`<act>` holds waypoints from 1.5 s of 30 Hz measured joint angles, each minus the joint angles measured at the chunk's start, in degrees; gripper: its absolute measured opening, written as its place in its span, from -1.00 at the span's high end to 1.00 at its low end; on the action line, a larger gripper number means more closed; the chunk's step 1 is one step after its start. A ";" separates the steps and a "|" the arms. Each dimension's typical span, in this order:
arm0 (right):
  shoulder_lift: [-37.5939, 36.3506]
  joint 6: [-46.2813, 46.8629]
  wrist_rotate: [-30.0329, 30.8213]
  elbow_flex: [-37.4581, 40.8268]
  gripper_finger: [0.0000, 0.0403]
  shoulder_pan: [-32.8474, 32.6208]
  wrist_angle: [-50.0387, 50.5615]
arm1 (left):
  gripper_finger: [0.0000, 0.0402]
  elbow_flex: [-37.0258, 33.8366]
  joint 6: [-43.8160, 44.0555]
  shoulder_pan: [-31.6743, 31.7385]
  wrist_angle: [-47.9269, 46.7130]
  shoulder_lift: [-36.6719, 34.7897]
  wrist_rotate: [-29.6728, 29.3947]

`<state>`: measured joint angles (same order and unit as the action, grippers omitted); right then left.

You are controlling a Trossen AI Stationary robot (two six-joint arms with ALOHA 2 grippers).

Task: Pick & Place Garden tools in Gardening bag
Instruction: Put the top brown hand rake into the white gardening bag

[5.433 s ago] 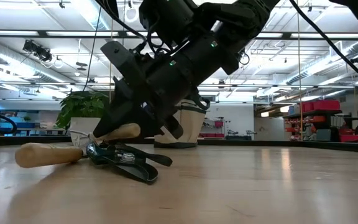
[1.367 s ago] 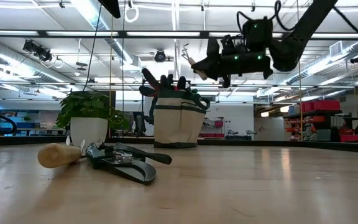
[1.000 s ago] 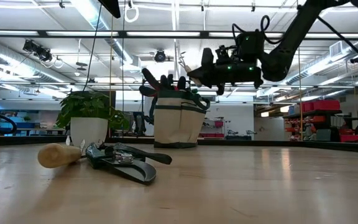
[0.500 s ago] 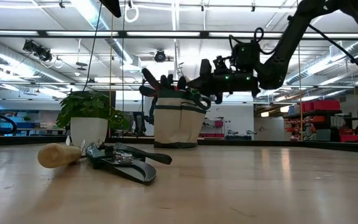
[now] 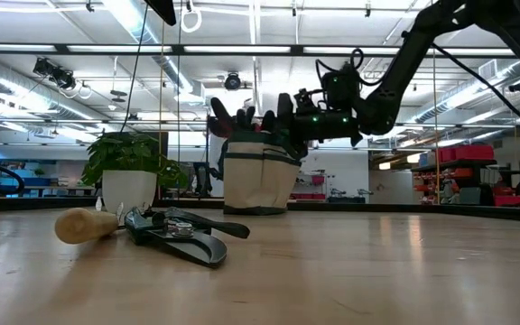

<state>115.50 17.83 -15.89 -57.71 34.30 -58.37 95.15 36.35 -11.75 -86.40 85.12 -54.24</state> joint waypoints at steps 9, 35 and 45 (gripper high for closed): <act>0.04 -0.71 -0.58 0.09 0.74 0.85 0.54 | 0.72 0.00 -0.01 0.00 -0.01 -0.01 0.02; -3.39 -2.36 -4.26 0.73 0.74 0.70 -0.46 | 0.72 0.00 -0.10 0.00 -0.02 0.00 0.02; -3.82 -3.81 -2.43 1.00 0.74 0.72 3.99 | 0.72 0.00 -1.11 3.88 1.30 0.00 -8.57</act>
<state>111.68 14.02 -18.33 -56.71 35.03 -54.37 95.15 35.24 -7.87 -85.10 85.12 -62.81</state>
